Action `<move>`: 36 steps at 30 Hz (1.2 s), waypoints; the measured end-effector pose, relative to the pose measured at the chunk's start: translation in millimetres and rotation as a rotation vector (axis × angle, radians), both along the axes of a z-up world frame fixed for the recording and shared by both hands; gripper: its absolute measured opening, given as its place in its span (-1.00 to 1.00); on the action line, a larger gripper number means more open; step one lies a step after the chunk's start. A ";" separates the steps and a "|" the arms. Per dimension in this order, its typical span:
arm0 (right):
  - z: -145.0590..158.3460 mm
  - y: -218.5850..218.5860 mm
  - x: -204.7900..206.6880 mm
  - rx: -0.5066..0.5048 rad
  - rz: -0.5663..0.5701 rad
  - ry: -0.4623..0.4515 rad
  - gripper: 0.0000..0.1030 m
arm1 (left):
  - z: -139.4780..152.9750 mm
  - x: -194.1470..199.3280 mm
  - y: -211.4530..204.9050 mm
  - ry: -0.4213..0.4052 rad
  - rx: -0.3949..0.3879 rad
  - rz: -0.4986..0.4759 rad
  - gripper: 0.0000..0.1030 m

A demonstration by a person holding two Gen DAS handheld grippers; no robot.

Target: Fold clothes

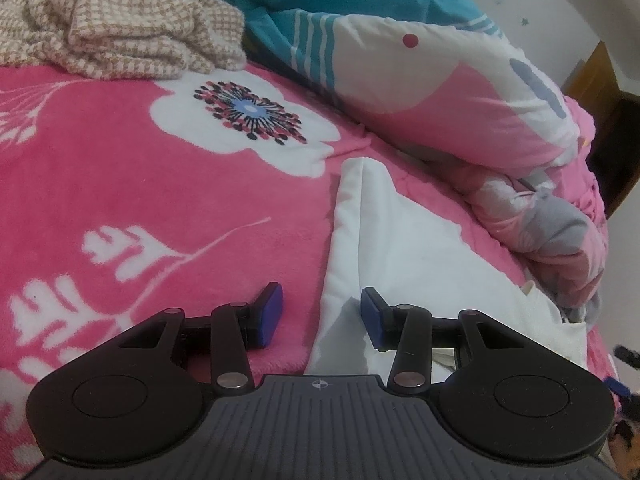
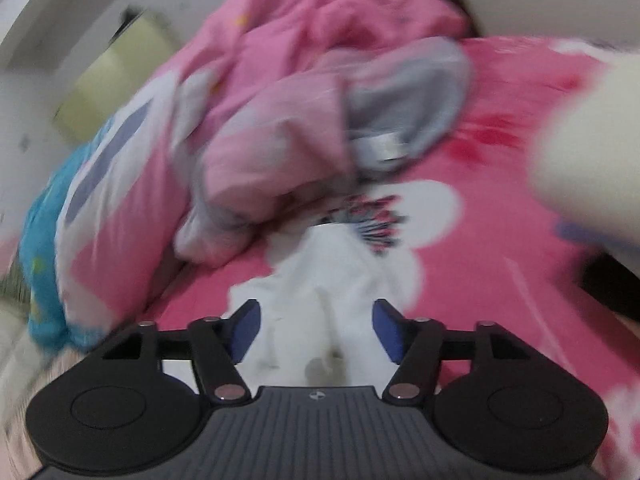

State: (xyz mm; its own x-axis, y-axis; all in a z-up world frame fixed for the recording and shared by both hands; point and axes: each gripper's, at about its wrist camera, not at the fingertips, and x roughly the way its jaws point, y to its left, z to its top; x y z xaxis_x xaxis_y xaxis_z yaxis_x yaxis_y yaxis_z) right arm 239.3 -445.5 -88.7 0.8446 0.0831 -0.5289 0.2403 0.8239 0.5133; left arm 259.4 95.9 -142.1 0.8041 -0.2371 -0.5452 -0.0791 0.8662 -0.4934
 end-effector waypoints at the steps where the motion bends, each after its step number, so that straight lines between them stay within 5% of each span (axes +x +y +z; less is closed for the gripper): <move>1: 0.3 4.6 13.7 -0.034 0.026 0.039 0.40 | -0.1 -0.1 0.0 0.000 -0.001 0.000 -0.15; 2: -3.4 8.8 27.7 -0.065 0.050 0.096 0.38 | -0.2 -0.2 0.2 -0.001 -0.003 0.000 -0.15; 3: -8.5 14.2 37.2 -0.085 0.074 0.146 0.12 | -0.3 -0.3 0.4 -0.001 -0.004 0.000 -0.15; 5: -11.8 24.0 44.8 -0.137 0.102 0.201 -0.65 | -0.6 -0.5 1.0 -0.001 -0.008 0.000 -0.15; 7: 1.0 30.4 34.4 -0.150 0.124 0.133 -0.93 | -0.8 -0.5 1.9 0.000 -0.013 0.001 -0.15; 11: 10.8 33.2 11.1 -0.215 0.056 0.062 -0.93 | -0.4 -0.1 1.1 0.004 -0.007 0.000 -0.15; 14: -20.9 19.5 19.4 -0.227 0.016 0.172 -0.91 | -0.5 -0.6 1.8 0.004 -0.007 -0.003 -0.15; 19: -5.3 21.0 8.2 -0.257 -0.028 0.053 -0.62 | -0.8 -0.5 5.0 0.010 -0.025 -0.001 -0.15; 25: 8.7 64.3 14.0 -0.405 0.146 -0.078 -0.50 | -0.3 -0.1 2.7 0.013 -0.007 0.002 -0.16; 27: -16.7 68.9 31.0 -0.364 0.247 -0.017 0.11 | 0.0 -0.6 2.4 0.016 0.002 0.011 -0.19; 29: -41.2 70.5 45.5 -0.383 0.269 0.061 0.07 | 1.4 -2.1 0.9 0.018 0.033 0.030 -0.24; 31: -28.9 80.1 43.7 -0.433 0.238 0.055 0.05 | 3.0 -3.7 -0.4 0.018 0.063 0.047 -0.26; 36: 16.8 119.9 34.0 -0.378 0.309 -0.106 0.00 | 4.9 -5.8 -1.3 0.022 0.103 0.072 -0.27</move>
State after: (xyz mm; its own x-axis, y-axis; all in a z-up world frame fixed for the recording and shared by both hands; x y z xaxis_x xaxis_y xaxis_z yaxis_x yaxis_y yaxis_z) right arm 273.4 -325.6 -71.9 0.8615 0.1566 -0.4830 -0.0814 0.9816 0.1730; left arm 253.6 94.7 -137.2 0.8048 -0.1214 -0.5810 -0.1524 0.9038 -0.3999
